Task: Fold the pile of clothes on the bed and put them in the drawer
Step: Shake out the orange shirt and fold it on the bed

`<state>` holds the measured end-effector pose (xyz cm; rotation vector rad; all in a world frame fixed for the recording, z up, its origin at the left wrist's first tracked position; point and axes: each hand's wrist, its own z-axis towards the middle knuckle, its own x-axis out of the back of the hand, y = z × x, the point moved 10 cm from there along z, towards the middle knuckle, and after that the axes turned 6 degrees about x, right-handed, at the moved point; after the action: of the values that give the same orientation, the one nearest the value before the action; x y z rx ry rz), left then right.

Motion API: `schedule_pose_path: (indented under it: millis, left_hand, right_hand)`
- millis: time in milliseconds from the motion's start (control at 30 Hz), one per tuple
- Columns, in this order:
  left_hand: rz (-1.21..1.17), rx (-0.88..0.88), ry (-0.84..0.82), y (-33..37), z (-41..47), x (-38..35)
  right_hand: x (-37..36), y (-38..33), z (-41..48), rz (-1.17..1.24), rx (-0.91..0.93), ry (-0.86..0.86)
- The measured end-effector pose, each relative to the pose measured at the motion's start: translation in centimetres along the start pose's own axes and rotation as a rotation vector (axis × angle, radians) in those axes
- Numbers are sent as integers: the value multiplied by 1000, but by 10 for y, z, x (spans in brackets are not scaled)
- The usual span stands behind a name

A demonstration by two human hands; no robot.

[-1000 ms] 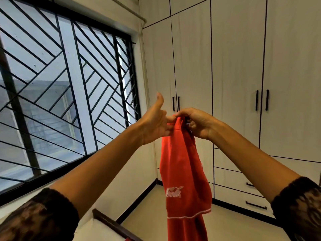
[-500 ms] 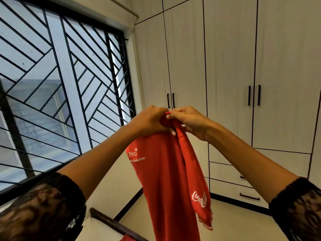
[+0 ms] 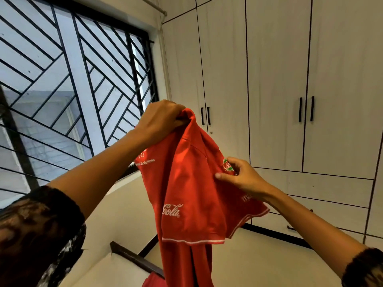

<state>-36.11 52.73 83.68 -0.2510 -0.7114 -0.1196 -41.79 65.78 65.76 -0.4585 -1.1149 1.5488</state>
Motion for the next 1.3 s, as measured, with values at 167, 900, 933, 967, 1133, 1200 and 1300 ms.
schedule_pose_path:
  millis: [167,900,933,967,1133,1200,1300]
  left_hand:
    - [111,88,63,-18,4,16]
    - [209,318,88,-61,-3,24]
    - [190,286,61,-66,-8,23]
    - [160,241,22,-68,-14,22]
    - [110,43,-362,-90,-57,-8]
    - [153,35,-483,-110,-76,-22]
    - [174,72,-531,-141,-100,-30]
  right_hand:
    - [24,-2,-8,-493,102,172]
    - [-44,-16,10,-600,-95,175]
    - [-38,-14,12,-551,-123,178]
    - [-30,-14,13,-551,-146,178]
    - [4,-36,23,-712,-133,181]
    - [3,-48,29,-732,-95,162]
    - [-16,-65,37,-754,-23,118]
